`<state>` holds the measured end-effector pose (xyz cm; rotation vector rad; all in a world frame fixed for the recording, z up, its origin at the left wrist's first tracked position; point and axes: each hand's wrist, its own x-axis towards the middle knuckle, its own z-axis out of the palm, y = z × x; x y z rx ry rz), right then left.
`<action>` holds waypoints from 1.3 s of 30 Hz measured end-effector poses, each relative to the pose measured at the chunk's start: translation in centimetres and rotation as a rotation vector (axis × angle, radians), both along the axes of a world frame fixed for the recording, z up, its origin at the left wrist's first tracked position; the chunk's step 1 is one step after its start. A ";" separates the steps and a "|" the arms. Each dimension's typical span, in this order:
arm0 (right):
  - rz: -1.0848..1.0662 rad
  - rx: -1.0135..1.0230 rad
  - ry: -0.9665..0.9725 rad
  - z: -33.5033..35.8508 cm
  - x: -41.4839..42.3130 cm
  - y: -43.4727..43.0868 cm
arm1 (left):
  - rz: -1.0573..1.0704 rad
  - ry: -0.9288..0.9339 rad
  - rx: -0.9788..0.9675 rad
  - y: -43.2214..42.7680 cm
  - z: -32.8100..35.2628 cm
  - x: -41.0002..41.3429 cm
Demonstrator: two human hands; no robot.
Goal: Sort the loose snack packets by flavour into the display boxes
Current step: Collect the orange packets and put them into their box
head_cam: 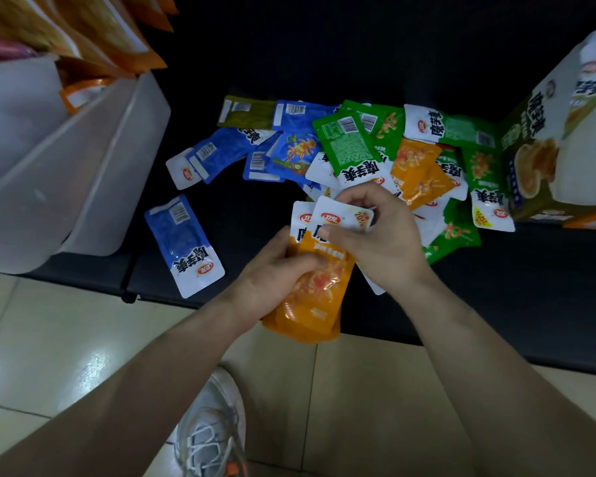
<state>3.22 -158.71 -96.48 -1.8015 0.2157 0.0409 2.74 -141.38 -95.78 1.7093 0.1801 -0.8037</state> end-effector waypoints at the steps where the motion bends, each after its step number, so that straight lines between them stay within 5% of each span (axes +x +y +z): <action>1: 0.009 -0.018 0.005 -0.1 -0.1 0.4 | -0.008 -0.009 -0.007 -0.1 -0.1 0.0; 7: -0.081 -0.578 -0.168 0.7 0.6 -3.1 | 0.011 -0.055 0.099 0.3 0.1 0.1; 11: 0.134 -0.987 0.076 -0.7 0.4 -7.4 | 0.105 -0.068 0.149 0.8 0.0 0.8; 18: 0.152 -1.251 -0.027 -1.1 -3.3 -8.8 | 0.149 -0.050 0.190 0.6 -0.5 0.5; 24: 0.391 -1.161 -0.007 0.0 -1.2 -9.2 | 0.134 -0.038 0.197 0.3 -0.6 0.3; 31: 0.362 -1.101 0.107 0.3 -1.5 -8.2 | 0.258 -0.062 0.163 0.9 -0.7 0.6; 39: -0.044 -0.178 0.172 2.7 -3.5 -5.2 | 0.359 -0.078 0.113 1.1 -0.6 0.4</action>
